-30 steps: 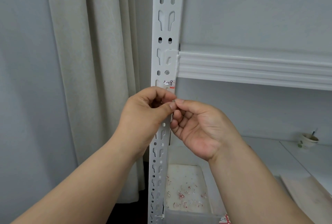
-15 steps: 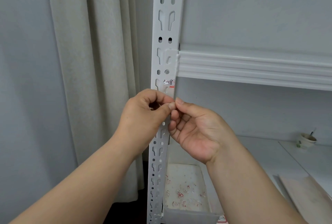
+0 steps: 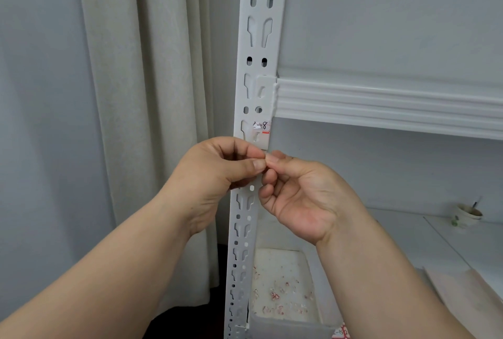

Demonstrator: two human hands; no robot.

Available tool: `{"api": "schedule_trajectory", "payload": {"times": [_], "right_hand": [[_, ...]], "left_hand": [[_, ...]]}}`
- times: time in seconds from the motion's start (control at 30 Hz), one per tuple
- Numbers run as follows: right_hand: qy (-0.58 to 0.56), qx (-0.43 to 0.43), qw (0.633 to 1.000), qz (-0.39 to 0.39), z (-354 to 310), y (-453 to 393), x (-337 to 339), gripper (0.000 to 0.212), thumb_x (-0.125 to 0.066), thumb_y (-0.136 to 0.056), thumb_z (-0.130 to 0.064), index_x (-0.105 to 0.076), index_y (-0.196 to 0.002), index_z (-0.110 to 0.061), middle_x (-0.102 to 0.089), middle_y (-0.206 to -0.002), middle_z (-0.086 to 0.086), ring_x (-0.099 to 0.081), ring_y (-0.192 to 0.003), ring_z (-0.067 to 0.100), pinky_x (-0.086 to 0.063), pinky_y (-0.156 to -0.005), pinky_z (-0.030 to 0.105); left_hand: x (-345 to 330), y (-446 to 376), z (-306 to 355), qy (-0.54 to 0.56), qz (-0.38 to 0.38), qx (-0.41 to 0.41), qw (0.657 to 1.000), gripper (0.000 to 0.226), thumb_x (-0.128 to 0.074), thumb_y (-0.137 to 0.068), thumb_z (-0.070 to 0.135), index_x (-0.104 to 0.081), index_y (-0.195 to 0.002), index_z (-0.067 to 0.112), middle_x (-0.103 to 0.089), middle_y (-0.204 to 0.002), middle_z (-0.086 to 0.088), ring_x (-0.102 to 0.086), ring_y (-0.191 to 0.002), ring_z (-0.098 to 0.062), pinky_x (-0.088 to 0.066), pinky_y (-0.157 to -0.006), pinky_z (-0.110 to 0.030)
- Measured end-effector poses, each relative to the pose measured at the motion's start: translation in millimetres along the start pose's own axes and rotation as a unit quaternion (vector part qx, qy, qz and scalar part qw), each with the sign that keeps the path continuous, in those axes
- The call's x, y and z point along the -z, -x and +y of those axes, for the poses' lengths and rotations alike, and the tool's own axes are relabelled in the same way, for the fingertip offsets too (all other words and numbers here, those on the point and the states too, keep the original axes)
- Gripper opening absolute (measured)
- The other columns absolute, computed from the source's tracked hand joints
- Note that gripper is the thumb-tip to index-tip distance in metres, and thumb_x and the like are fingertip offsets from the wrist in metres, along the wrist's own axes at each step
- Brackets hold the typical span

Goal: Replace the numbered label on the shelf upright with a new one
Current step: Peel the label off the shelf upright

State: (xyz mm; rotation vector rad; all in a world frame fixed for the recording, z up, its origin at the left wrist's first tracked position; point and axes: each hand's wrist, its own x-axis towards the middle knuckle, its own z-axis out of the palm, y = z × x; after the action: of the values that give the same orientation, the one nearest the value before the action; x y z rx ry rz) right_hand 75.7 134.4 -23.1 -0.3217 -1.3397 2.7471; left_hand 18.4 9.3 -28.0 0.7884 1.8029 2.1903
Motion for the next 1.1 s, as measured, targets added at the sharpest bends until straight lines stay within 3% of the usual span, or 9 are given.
{"api": "schedule_trajectory", "payload": {"times": [0.2, 0.37, 0.5, 0.63, 0.87, 1.1], "right_hand": [[0.016, 0.054, 0.998, 0.024, -3.1, -4.2, -0.4, 0.015, -0.051, -0.091, 0.001, -0.061, -0.089, -0.011, -0.056, -0.061, 0.002, -0.049, -0.049, 0.010, -0.040, -0.053, 0.023], [0.064, 0.093, 0.993, 0.033, -3.3, -9.2, -0.3, 0.021, -0.043, -0.095, -0.001, -0.063, -0.098, -0.004, -0.053, -0.060, 0.001, -0.049, -0.048, 0.011, -0.041, -0.051, 0.024], [0.057, 0.113, 0.992, 0.018, -1.5, -11.6, -2.3, 0.012, -0.053, -0.090, 0.002, -0.063, -0.095, -0.004, -0.058, -0.062, 0.004, -0.054, -0.049, 0.011, -0.044, -0.049, 0.022], [0.060, 0.128, 0.990, 0.006, 0.4, -13.2, 0.5, 0.012, -0.062, -0.084, 0.003, -0.062, -0.090, -0.008, -0.062, -0.067, 0.005, -0.059, -0.050, 0.010, -0.047, -0.051, 0.021], [0.055, 0.147, 0.987, 0.015, 2.2, -17.6, 4.4, 0.018, -0.064, -0.080, 0.005, -0.059, -0.081, -0.012, -0.063, -0.059, 0.002, -0.060, -0.051, 0.011, -0.049, -0.052, 0.021], [0.068, 0.129, 0.988, 0.055, 12.1, -22.6, 20.4, 0.007, -0.060, -0.087, 0.001, -0.064, -0.091, -0.004, -0.066, -0.063, 0.005, -0.064, -0.054, 0.013, -0.051, -0.052, 0.022]], "left_hand": [[2.6, -7.0, -1.3, 0.015, 0.092, -0.028, 0.995, 0.025, -0.067, -0.084, -0.003, -0.073, -0.072, 0.018, -0.068, -0.064, 0.005, -0.058, -0.056, -0.009, -0.052, -0.064, -0.020], [0.0, -12.5, -0.4, -0.081, 0.161, -0.124, 0.976, 0.024, -0.066, -0.089, 0.004, -0.072, -0.081, 0.025, -0.070, -0.072, 0.010, -0.060, -0.060, -0.005, -0.051, -0.066, -0.019], [-5.9, -12.7, 1.1, -0.126, 0.167, -0.154, 0.966, 0.027, -0.066, -0.089, 0.006, -0.070, -0.080, 0.031, -0.070, -0.073, 0.013, -0.061, -0.066, -0.003, -0.053, -0.070, -0.018], [-9.6, -12.9, 3.2, -0.154, 0.172, -0.173, 0.957, 0.024, -0.071, -0.085, 0.005, -0.067, -0.083, 0.029, -0.066, -0.076, 0.013, -0.055, -0.065, 0.003, -0.046, -0.064, -0.007], [-10.0, -13.0, -5.4, -0.198, 0.183, -0.191, 0.944, 0.022, -0.071, -0.085, 0.008, -0.065, -0.082, 0.029, -0.066, -0.081, 0.010, -0.054, -0.065, 0.002, -0.045, -0.062, -0.007], [-19.0, 2.6, -34.6, -0.198, 0.205, -0.189, 0.940, 0.019, -0.066, -0.087, 0.007, -0.066, -0.084, 0.025, -0.067, -0.083, 0.005, -0.057, -0.066, -0.002, -0.045, -0.063, -0.008]]}}
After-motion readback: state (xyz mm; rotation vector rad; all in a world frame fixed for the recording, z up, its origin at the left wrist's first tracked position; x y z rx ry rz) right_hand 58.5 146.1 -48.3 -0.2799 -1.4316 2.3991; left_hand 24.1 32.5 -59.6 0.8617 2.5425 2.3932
